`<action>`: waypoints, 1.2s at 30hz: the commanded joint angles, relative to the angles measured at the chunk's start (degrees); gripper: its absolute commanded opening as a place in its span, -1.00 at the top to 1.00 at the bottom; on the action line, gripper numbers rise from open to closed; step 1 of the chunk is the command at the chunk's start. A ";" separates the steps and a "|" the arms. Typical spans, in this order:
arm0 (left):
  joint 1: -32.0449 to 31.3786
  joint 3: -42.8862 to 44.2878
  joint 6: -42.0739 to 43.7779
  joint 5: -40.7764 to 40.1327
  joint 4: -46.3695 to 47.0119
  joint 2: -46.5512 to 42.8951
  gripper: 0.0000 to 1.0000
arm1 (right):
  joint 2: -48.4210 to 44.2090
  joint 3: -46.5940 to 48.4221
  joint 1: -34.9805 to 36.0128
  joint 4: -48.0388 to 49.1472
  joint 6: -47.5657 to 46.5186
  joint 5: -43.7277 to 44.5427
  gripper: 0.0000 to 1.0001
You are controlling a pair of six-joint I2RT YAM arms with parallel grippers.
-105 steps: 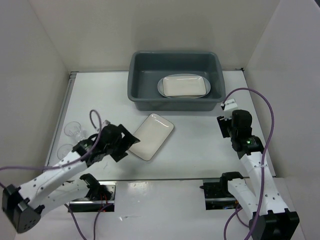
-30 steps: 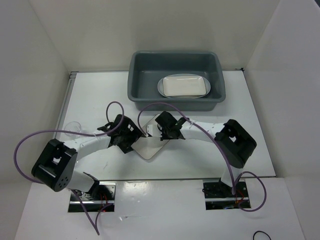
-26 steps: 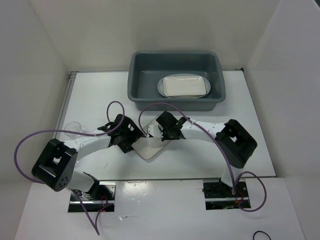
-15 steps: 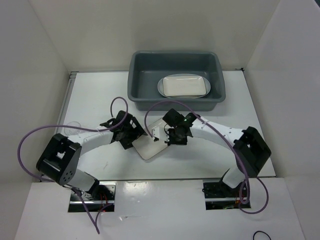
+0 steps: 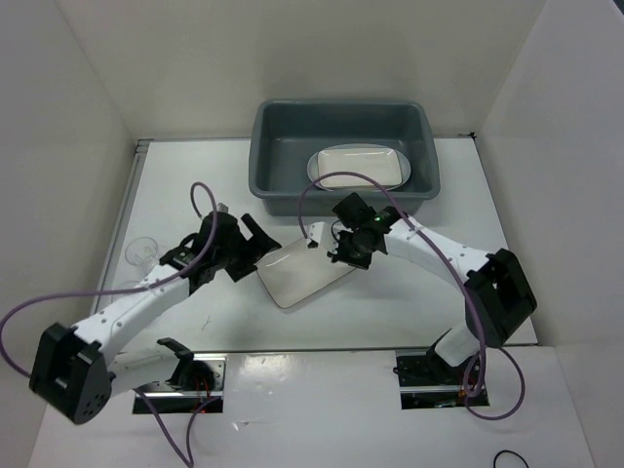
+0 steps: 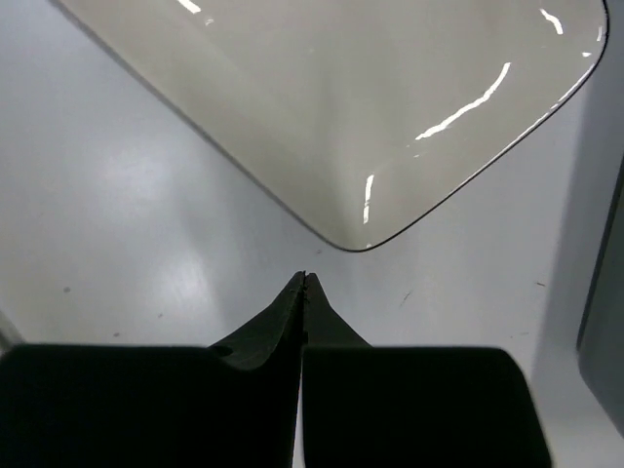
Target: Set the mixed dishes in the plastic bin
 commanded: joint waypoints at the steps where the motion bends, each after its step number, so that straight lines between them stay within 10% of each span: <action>1: -0.36 -3.47 -2.24 2.16 -1.22 -5.80 -1.00 | 4.11 0.51 0.21 8.68 2.18 7.34 1.00; 12: -2.11 -14.54 -7.25 12.01 6.94 -4.07 -1.00 | 11.15 0.15 0.21 15.10 4.20 12.44 1.00; 36: -5.19 -7.26 -1.89 12.10 27.51 20.64 -0.85 | 10.27 -7.59 4.50 2.56 15.71 7.80 1.00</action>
